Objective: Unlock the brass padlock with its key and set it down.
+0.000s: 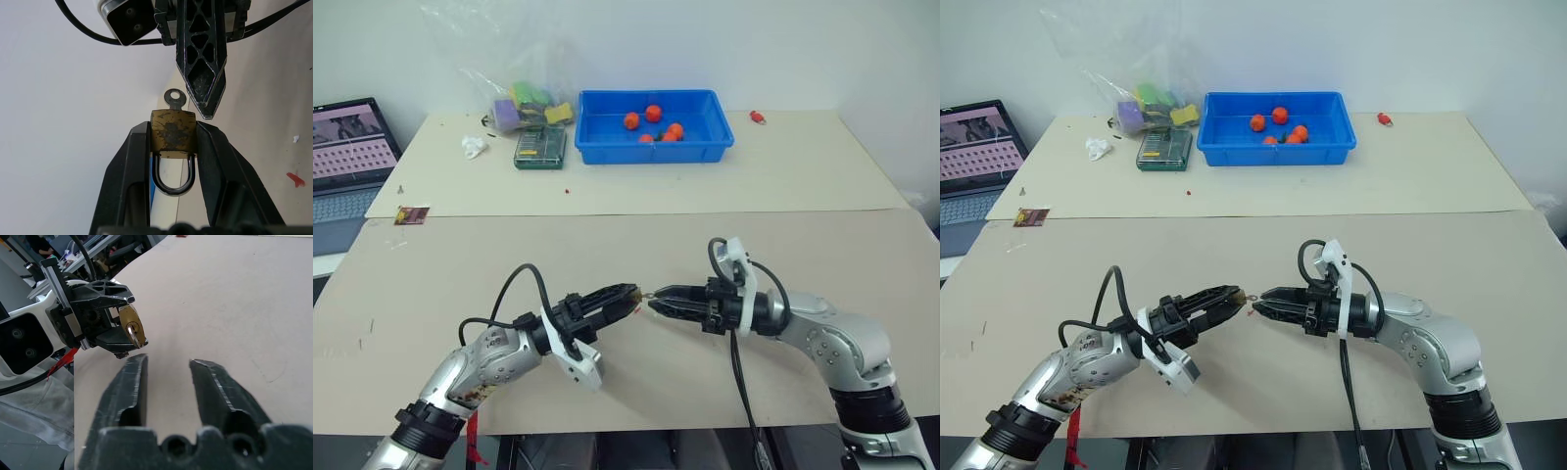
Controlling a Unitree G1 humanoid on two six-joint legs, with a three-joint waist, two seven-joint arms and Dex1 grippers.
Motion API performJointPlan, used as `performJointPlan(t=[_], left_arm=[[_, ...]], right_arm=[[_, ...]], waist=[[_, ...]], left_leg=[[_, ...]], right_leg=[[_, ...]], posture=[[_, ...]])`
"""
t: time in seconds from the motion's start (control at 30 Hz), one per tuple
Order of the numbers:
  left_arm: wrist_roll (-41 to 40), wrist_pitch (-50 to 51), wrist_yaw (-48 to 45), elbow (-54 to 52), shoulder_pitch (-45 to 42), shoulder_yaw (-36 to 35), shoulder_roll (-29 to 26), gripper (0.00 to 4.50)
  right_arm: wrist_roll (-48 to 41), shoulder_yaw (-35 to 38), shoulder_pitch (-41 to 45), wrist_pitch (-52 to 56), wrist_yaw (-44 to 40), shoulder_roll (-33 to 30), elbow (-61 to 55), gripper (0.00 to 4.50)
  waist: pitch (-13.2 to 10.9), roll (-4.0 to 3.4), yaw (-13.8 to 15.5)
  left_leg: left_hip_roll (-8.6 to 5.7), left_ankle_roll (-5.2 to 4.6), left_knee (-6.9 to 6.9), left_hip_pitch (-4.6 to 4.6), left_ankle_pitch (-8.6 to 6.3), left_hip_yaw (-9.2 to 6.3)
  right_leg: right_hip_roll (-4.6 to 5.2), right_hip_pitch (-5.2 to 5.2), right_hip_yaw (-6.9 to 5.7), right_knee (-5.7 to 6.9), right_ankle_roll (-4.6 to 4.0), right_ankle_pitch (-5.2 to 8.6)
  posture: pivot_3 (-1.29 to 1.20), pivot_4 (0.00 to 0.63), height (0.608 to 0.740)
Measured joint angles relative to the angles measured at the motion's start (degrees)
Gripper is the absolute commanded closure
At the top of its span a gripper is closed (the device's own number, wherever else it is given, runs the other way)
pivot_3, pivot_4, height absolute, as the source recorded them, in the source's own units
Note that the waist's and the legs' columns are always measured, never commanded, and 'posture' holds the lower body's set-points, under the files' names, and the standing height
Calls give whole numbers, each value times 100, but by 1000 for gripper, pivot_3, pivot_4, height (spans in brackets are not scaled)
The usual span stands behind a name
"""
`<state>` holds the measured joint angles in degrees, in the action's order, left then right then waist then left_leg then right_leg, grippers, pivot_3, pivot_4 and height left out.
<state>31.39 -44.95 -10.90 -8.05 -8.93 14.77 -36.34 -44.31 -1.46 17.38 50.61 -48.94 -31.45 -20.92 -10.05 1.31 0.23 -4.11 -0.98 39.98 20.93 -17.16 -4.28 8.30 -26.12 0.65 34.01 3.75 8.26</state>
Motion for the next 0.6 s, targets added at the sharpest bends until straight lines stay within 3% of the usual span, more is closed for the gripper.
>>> performJointPlan(t=[0.6], left_arm=[[5, -77, -16, 125, 79, -84, 167, 3692]], right_arm=[[-394, 39, 200, 129, 50, -246, -154, 2812]], waist=[[0, 0, -20]], left_leg=[[0, 0, 0, -1, 0, 0]], right_leg=[[0, 0, 0, 0, 0, 0]], posture=[[0, 150, 740]])
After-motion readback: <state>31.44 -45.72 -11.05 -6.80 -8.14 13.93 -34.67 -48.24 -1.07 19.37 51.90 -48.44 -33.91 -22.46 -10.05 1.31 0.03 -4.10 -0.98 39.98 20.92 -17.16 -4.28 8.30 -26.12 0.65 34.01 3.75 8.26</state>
